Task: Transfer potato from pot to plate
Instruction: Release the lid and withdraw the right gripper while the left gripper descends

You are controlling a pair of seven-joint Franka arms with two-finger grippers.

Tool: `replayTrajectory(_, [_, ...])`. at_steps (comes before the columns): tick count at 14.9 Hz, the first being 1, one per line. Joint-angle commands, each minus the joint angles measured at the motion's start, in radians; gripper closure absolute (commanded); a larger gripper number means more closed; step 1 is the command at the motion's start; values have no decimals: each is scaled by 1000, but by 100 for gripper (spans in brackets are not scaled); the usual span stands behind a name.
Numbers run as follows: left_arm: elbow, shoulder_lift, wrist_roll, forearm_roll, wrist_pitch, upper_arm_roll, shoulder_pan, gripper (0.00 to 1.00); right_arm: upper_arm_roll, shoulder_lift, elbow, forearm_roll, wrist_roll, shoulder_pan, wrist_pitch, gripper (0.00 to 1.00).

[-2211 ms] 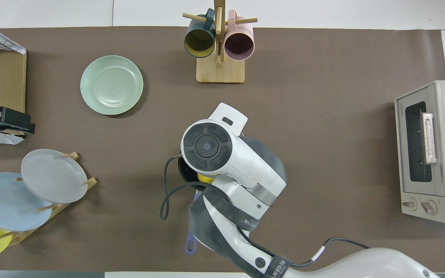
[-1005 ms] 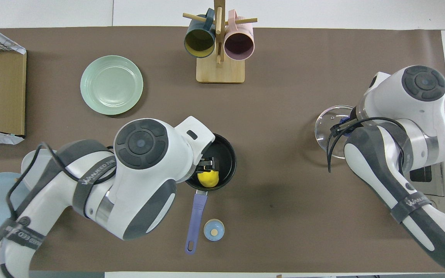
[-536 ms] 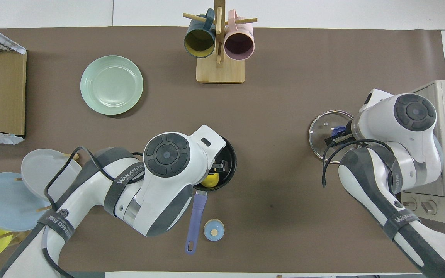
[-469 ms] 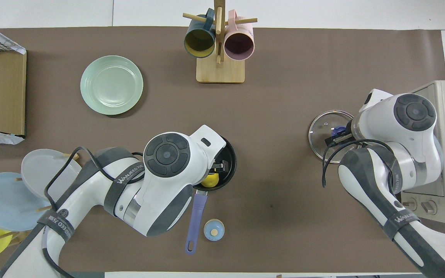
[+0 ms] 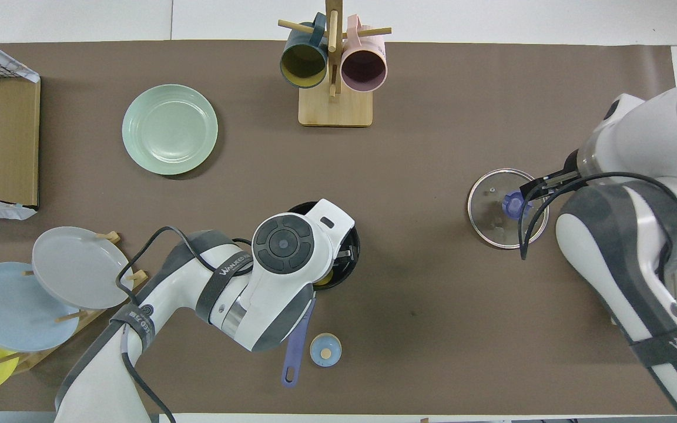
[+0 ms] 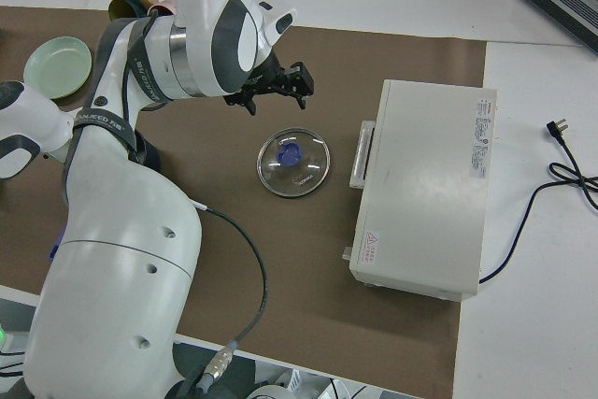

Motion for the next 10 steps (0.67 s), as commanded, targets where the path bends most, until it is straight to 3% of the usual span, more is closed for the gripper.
replayTrajectory(1, [-5,0,1,-8,9,19,-22,0,-41,16,61,20,19,-19,-84,0])
replayTrajectory(3, [-6,0,1,-8,0,19,-24,0,-89,-12,51,28,19,21,-105,0])
replayTrajectory(5, [-10,2,1,-8,3,19,-42,0,-278,-59,38,42,22,230,-147,0])
replayTrajectory(10, [-10,9,1,-8,8,19,-42,7,-586,-90,-19,73,51,527,-133,0])
